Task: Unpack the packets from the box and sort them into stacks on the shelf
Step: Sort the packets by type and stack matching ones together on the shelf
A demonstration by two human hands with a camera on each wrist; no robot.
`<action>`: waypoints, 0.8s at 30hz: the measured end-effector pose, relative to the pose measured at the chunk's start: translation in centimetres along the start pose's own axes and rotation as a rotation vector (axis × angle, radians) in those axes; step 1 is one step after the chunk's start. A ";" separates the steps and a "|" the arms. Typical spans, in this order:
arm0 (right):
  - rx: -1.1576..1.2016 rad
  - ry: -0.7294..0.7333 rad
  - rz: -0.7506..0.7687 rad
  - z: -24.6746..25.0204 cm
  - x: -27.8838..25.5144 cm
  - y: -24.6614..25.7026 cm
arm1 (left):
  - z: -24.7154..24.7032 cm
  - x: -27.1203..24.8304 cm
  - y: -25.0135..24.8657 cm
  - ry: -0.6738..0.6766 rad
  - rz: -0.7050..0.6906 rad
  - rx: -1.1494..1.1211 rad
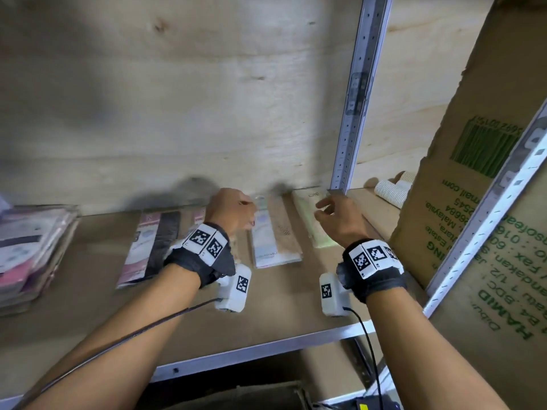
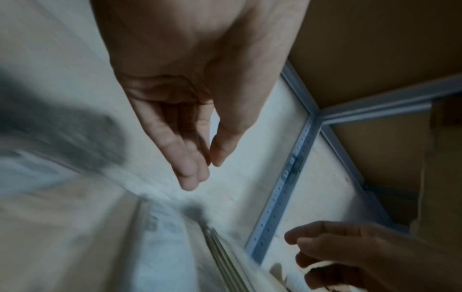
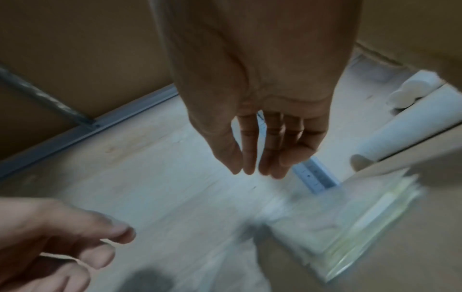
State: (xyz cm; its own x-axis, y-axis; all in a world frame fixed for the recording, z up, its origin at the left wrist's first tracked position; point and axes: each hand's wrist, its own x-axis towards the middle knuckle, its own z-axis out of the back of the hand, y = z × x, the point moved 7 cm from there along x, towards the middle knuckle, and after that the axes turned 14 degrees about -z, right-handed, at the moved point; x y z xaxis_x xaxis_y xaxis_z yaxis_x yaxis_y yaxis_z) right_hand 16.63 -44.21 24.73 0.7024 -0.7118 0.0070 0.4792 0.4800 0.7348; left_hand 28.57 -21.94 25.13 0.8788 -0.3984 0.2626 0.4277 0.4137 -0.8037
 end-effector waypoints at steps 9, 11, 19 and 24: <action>0.108 0.386 0.199 -10.6 -10.9 8.2 | 16.6 -9.1 10.3 -0.327 0.134 -0.187; 0.105 0.463 0.215 -13.2 -12.6 10.1 | 19.9 -10.9 12.1 -0.381 0.175 -0.208; 0.136 0.735 0.256 -24.6 -18.3 20.8 | 31.4 -15.6 16.9 -0.604 0.244 -0.234; 0.227 0.856 0.096 -31.4 -21.1 26.0 | 35.7 -17.9 19.3 -0.664 0.263 -0.200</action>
State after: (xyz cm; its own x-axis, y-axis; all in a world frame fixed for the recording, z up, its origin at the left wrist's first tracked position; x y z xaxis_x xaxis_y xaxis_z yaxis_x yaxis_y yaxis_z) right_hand 30.77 -0.58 22.35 0.9304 -0.0031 -0.3666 0.3457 0.3403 0.8745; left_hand 28.62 22.42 23.93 0.9171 0.2984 0.2646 0.1944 0.2447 -0.9499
